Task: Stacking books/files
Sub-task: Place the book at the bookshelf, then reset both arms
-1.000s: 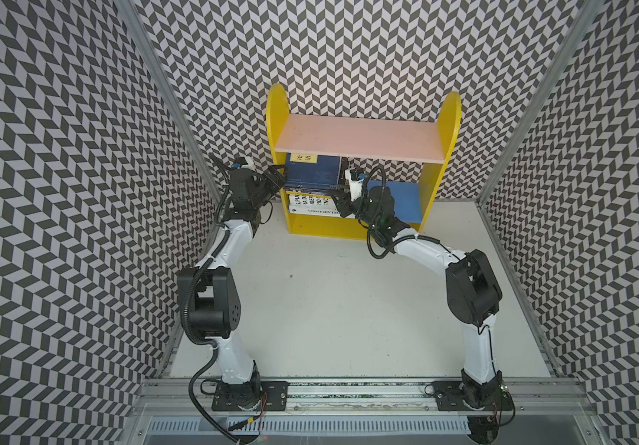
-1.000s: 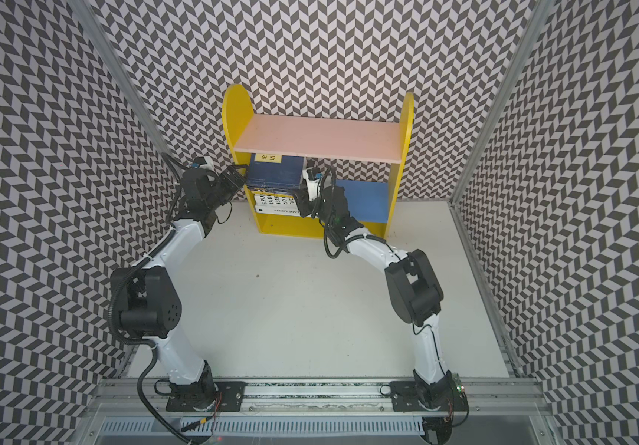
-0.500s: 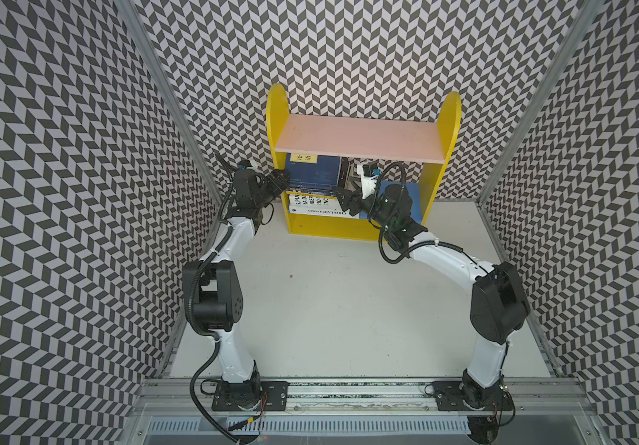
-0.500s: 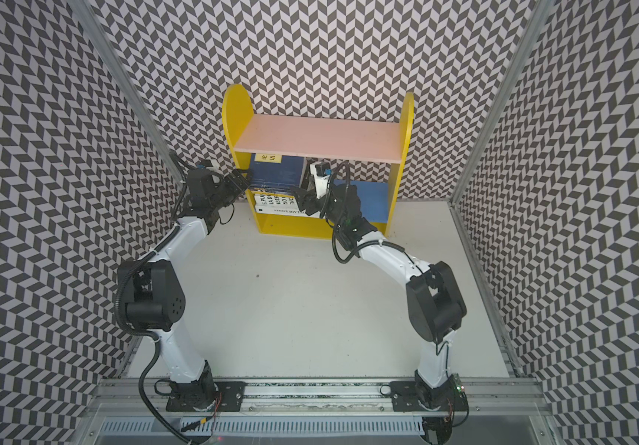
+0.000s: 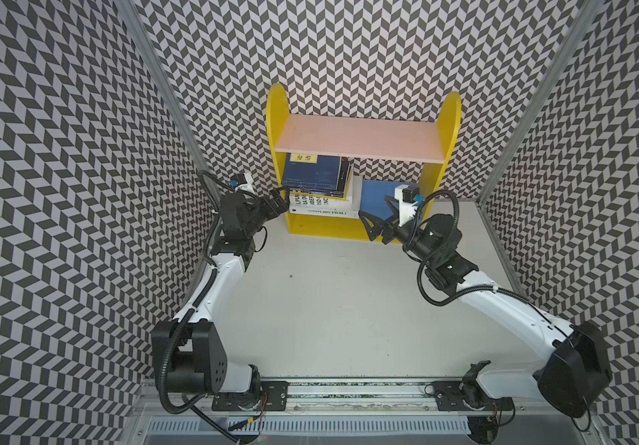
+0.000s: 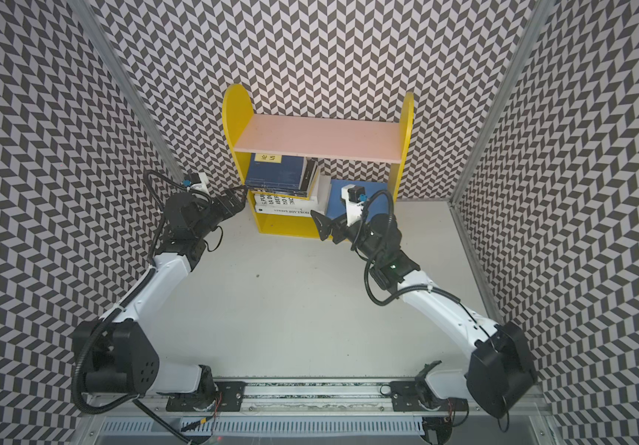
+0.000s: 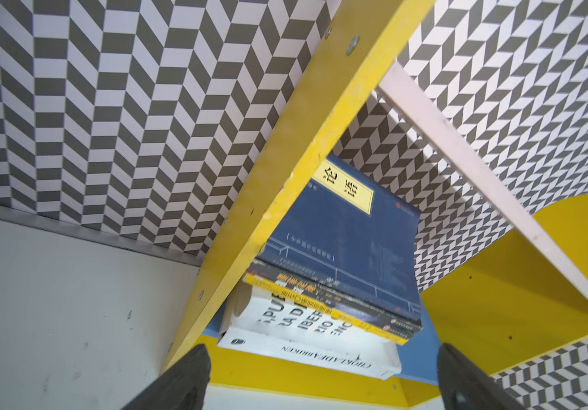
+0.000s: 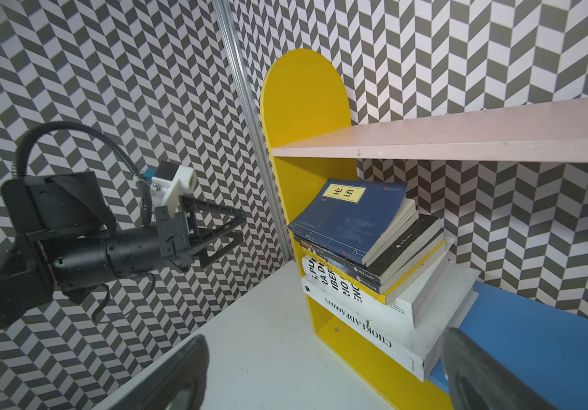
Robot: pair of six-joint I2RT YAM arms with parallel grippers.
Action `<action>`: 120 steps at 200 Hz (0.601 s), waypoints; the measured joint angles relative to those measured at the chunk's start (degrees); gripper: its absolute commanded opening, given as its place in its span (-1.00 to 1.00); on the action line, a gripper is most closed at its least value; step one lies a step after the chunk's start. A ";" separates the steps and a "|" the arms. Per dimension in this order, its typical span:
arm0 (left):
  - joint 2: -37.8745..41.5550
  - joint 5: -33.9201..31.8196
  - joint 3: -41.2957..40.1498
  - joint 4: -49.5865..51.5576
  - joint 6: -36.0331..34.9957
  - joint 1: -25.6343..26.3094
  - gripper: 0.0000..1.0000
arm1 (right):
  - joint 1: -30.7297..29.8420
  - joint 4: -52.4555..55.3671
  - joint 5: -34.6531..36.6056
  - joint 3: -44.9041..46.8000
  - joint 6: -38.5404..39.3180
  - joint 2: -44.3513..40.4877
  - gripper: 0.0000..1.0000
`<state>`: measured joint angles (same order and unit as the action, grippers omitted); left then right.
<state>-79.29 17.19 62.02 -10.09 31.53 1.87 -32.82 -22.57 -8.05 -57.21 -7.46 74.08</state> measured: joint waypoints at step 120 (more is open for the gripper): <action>14.32 -37.90 -41.20 -18.34 -18.95 4.85 0.99 | 5.35 5.90 38.32 22.69 -11.45 -11.91 0.99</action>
<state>-64.97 -20.71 20.82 -28.42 12.58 6.72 -27.46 -16.67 30.26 -34.52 -18.92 62.17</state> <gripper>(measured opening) 0.995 0.995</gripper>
